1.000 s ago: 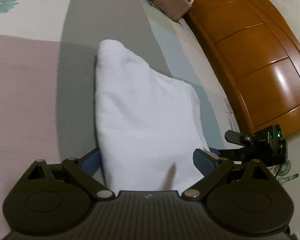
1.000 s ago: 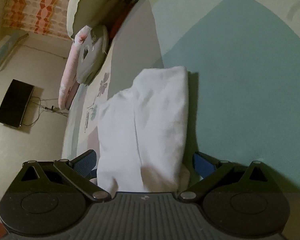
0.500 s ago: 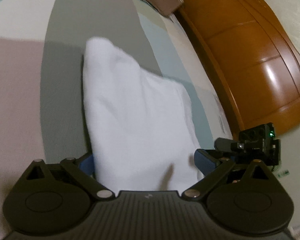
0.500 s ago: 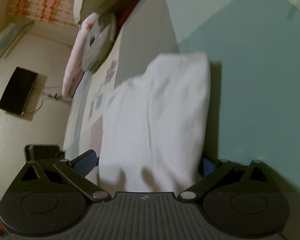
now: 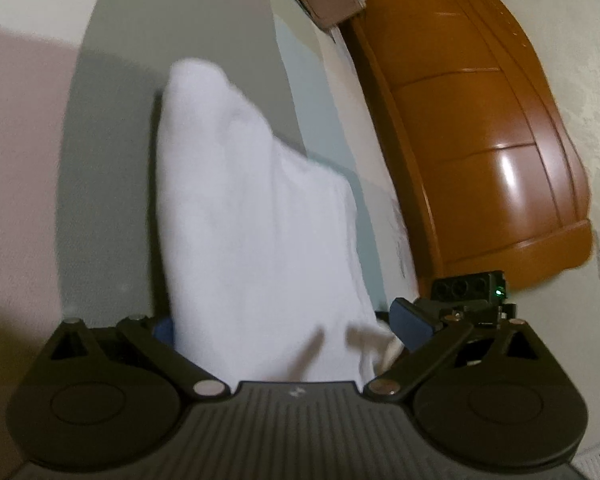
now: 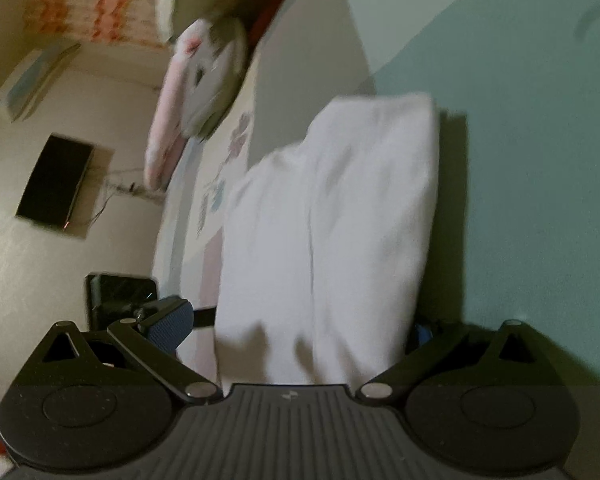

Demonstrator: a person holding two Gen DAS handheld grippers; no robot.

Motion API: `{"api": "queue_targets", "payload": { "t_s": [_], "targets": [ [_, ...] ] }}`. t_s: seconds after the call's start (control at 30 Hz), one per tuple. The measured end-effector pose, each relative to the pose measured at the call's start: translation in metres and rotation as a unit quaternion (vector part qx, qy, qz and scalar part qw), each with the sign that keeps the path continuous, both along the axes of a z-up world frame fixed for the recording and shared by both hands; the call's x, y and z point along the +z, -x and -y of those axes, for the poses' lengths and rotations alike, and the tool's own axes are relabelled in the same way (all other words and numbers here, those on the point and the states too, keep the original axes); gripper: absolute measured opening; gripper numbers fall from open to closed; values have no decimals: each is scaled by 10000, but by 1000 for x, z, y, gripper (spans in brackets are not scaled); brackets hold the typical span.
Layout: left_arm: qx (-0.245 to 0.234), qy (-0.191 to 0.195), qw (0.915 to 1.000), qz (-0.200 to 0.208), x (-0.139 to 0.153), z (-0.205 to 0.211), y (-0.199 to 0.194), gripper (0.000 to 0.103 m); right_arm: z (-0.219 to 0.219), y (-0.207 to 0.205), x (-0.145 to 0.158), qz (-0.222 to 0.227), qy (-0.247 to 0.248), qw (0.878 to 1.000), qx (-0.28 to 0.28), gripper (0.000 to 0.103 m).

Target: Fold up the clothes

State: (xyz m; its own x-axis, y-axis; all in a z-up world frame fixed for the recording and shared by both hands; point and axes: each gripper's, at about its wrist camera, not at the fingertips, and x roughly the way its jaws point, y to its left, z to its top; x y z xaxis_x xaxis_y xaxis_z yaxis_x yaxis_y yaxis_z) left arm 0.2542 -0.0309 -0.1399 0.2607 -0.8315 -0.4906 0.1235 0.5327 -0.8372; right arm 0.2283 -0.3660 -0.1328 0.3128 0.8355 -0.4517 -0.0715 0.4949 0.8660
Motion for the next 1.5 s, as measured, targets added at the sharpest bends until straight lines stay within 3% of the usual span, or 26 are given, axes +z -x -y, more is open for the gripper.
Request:
{"api": "queue_targets", "payload": {
  "t_s": [0.13, 0.27, 0.3, 0.37, 0.4, 0.43, 0.53, 0.63, 0.8, 0.87, 1.03, 1.23, 1.5],
  "targets": [
    [-104, -104, 9999, 86, -2, 9, -10, 94, -4, -2, -2, 283, 74, 9995, 137, 103],
    [-119, -342, 9990, 256, 1, 23, -13, 90, -5, -15, -4, 278, 223, 9994, 52, 94],
    [-113, -409, 9986, 320, 1, 24, -11, 84, -3, -13, -5, 277, 277, 9992, 8, 84],
    [12, -484, 9983, 337, -3, 18, -7, 58, 1, -9, -8, 279, 388, 9988, -81, 64],
    [89, -513, 9981, 331, -6, 13, -5, 52, 0, -6, -7, 344, 489, 9981, -133, 48],
    [148, -533, 9980, 296, -8, 10, -5, 44, -2, -4, -5, 410, 589, 9972, -185, 39],
    [168, -851, 9956, 351, 0, 21, -4, 34, -6, 4, -2, 607, 890, 9936, -341, 39],
    [162, -1122, 9925, 453, 10, 30, -2, 34, -10, 12, 1, 803, 1190, 9884, -497, 39],
    [186, -804, 9951, 539, 22, 27, 2, 33, -29, 24, 24, 1300, 1905, 9715, -540, 37],
    [55, -742, 9953, 627, 30, 30, 3, 27, -27, 28, 34, 1428, 1931, 9693, -531, 36],
    [-125, -567, 9951, 795, 46, 64, -8, 27, -23, 34, 62, 1885, 2228, 9549, -552, 36],
    [-414, -337, 9939, 966, 62, 115, -28, 27, 19, 38, 88, 2103, 2557, 9392, -910, 36],
    [-851, -69, 9907, 1062, 68, 205, -67, 25, 123, 21, 98, 2033, 3195, 9132, -1505, 36]
  ]
}}
